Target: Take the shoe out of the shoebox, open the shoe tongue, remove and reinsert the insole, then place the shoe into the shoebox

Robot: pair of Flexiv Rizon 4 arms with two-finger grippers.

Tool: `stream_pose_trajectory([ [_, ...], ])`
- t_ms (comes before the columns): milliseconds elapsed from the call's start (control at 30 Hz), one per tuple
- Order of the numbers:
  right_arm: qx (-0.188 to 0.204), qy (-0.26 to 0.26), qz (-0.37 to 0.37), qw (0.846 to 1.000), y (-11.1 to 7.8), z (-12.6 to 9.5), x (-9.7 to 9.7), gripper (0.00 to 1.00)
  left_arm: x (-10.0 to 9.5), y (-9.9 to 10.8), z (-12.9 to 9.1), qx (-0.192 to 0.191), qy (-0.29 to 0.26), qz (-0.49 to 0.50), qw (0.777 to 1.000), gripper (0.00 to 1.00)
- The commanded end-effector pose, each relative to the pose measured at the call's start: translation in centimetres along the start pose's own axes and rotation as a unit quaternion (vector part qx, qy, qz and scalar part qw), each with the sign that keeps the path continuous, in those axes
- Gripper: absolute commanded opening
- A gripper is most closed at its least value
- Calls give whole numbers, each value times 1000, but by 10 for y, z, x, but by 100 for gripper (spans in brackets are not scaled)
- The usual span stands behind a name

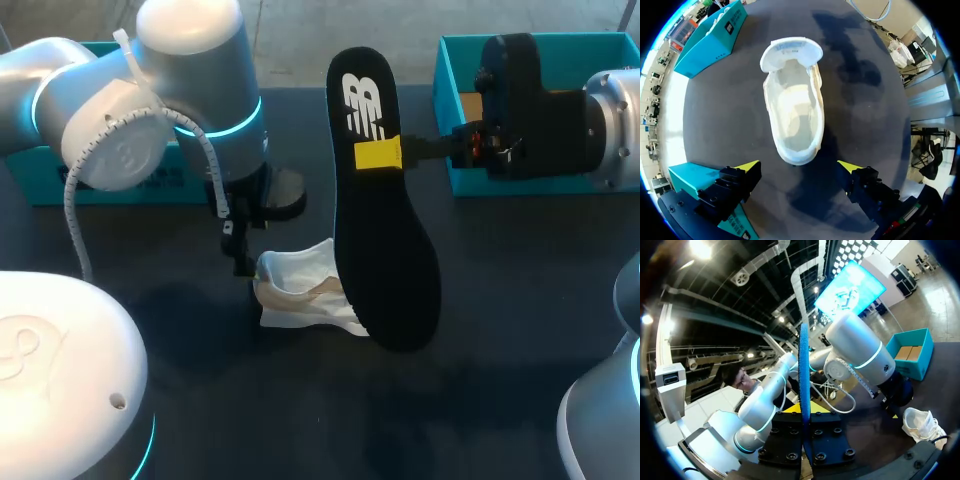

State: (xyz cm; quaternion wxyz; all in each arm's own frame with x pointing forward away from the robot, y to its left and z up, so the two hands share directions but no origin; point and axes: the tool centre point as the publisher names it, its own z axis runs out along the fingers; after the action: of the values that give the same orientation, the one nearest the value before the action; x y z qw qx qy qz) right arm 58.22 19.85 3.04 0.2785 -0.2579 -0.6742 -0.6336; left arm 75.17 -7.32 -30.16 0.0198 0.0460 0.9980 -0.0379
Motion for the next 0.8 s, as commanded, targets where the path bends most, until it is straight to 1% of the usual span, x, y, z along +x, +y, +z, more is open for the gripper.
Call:
stream_pose_trajectory([
  [33,0,-1,1,1000,0,2,0,0,-12,-17,3,11,10,-2,1000,100],
  [133,0,-1,1,1000,0,2,0,0,-19,-30,6,15,11,-4,1000,100],
  [300,0,-1,1,1000,0,2,0,0,-37,-51,16,22,26,-12,999,100],
  [400,0,-1,1,1000,0,2,0,0,-47,-62,22,44,49,-16,998,100],
  [467,0,-1,1,1000,0,2,0,0,-51,-68,29,41,44,-18,998,100],
  [567,0,-1,1,1000,0,2,0,0,-54,-78,43,29,58,-17,998,100],
  [800,0,-1,1,1000,0,2,0,0,-59,-91,70,19,74,-25,997,100],
])
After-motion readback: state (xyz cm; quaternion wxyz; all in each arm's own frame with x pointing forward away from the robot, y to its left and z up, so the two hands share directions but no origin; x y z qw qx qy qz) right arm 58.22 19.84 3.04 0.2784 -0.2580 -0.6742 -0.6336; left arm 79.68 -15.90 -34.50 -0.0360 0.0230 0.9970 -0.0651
